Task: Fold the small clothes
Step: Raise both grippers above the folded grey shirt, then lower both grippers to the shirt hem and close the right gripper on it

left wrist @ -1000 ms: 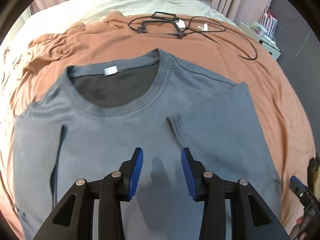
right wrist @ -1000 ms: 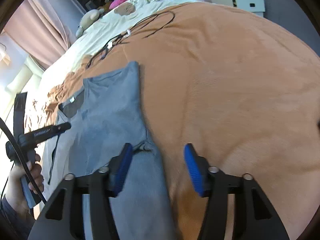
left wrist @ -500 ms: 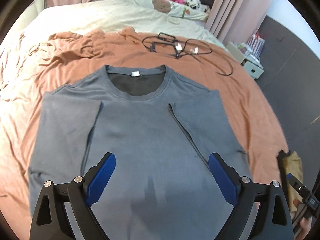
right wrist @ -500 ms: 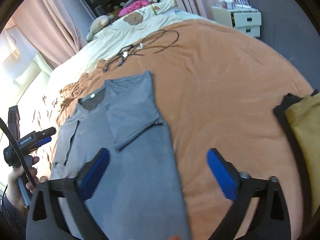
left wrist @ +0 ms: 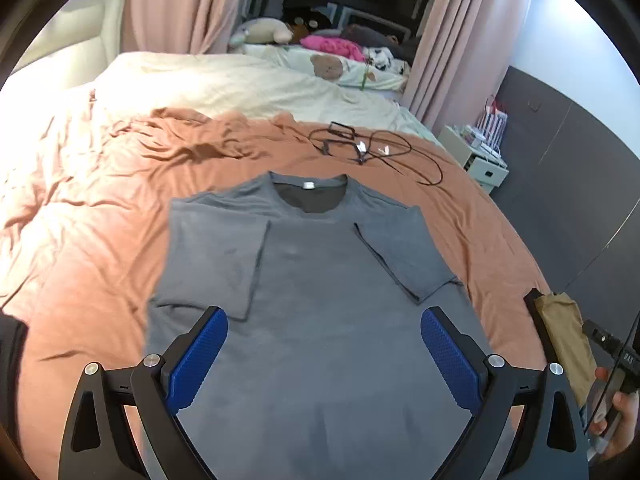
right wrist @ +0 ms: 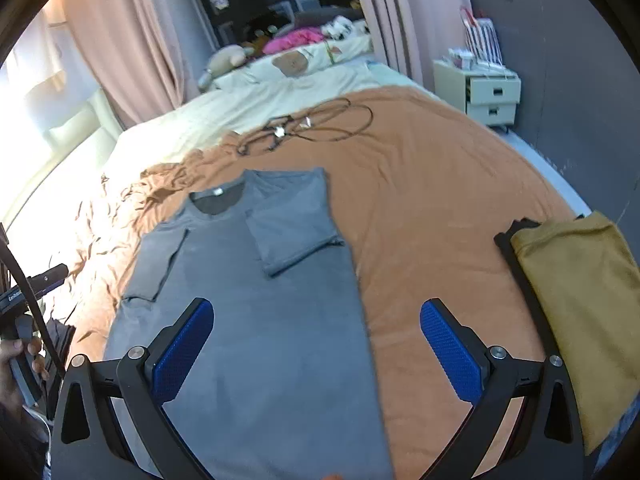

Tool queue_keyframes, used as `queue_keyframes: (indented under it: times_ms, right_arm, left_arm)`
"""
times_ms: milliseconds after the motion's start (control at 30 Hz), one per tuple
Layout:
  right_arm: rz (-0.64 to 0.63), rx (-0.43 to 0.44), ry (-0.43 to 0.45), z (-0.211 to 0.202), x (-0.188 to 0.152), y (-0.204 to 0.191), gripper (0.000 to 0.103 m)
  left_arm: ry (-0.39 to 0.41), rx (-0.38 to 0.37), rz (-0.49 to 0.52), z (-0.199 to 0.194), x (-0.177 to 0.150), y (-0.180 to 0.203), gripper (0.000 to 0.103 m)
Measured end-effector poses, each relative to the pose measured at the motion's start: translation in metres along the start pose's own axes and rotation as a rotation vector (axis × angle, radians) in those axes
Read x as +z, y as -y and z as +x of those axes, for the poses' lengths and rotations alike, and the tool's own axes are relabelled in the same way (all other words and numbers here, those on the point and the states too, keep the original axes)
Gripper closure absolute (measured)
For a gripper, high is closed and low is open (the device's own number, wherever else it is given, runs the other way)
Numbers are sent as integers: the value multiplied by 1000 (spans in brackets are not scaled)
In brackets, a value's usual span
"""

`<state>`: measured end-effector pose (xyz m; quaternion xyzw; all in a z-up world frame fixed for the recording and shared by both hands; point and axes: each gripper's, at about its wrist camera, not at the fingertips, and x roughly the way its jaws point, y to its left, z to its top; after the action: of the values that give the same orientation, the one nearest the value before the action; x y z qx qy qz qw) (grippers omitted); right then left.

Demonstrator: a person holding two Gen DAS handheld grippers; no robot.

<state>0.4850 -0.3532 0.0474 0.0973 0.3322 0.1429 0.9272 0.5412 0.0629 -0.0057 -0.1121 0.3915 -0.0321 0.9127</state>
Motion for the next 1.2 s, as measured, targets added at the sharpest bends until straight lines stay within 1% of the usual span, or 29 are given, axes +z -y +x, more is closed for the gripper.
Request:
queue_keyframes:
  times_ms: [100, 233, 300, 467, 567, 667, 800, 900, 1000, 1100, 1200]
  right_arm:
    - [-34, 3, 8, -15, -13, -3, 0]
    - [-45, 21, 11, -34, -32, -3, 0]
    - [-53, 1, 28, -46, -43, -3, 0]
    - [-49, 10, 55, -69, -63, 0, 0]
    - [-58, 5, 67, -82, -74, 4, 1]
    - [-77, -7, 73, -91, -84, 6, 2]
    - [-74, 1, 70, -99, -98, 12, 2]
    - [-74, -6, 59, -102, -107, 16, 2]
    - [-72, -23, 46, -103, -116, 21, 2]
    - [-47, 0, 32, -103, -124, 31, 2]
    - [-34, 0, 10, -97, -131, 40, 2]
  left_arm:
    - [32, 28, 3, -31, -14, -13, 5]
    - [72, 29, -32, -68, -32, -30, 5]
    - [91, 38, -41, -85, -43, -38, 5]
    - [86, 21, -38, -114, -71, -50, 5]
    - [80, -1, -63, -129, -92, -61, 5]
    - [72, -11, -76, -139, -107, -70, 5]
    - [73, 2, -59, -150, -131, -76, 5]
    - [71, -20, -68, -155, -149, -81, 5]
    - [62, -25, -66, -156, -167, -85, 5]
    - [54, -18, -57, -155, -184, -90, 5]
    - [43, -20, -80, -150, -205, -100, 5]
